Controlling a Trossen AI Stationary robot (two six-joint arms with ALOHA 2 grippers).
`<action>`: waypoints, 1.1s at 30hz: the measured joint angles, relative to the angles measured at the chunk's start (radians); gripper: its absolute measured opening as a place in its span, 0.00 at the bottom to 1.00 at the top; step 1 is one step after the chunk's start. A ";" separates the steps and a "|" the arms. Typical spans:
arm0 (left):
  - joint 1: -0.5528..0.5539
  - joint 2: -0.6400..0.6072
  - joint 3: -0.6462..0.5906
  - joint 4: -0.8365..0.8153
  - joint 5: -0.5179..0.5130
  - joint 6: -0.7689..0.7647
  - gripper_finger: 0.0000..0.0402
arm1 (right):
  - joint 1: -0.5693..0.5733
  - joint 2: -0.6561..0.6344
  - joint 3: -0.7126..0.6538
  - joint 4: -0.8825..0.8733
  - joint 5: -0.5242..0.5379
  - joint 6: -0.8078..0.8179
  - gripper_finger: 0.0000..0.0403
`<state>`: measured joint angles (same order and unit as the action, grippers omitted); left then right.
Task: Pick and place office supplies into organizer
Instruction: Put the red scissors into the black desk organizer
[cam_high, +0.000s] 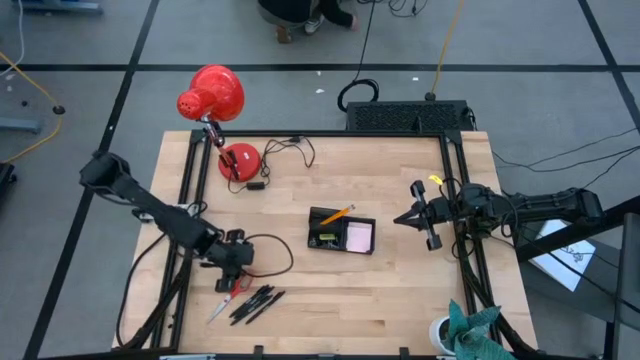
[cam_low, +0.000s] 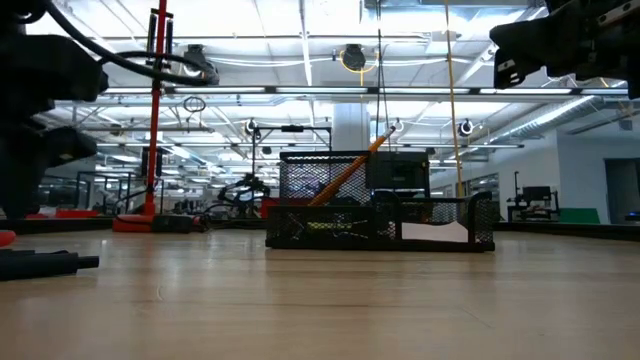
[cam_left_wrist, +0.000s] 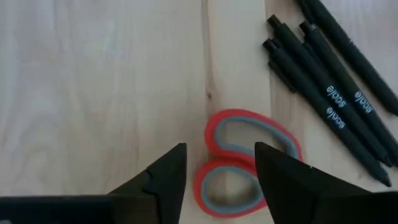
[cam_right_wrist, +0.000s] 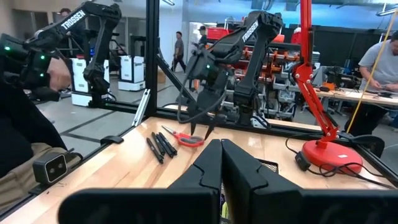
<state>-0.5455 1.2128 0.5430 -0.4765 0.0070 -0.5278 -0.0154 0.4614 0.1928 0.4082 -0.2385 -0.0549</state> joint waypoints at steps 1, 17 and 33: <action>0.000 0.010 0.000 0.014 0.012 -0.003 0.48 | 0.000 0.000 0.000 0.000 0.000 0.000 0.00; 0.000 0.058 0.000 0.070 -0.033 -0.020 0.41 | 0.000 0.007 0.000 0.001 0.001 0.002 0.00; -0.009 0.204 0.004 0.127 -0.016 -0.012 0.39 | 0.000 0.013 0.000 0.020 0.001 0.010 0.00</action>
<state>-0.5546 1.4172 0.5468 -0.3499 -0.0090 -0.5396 -0.0154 0.4747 0.1928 0.4278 -0.2371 -0.0453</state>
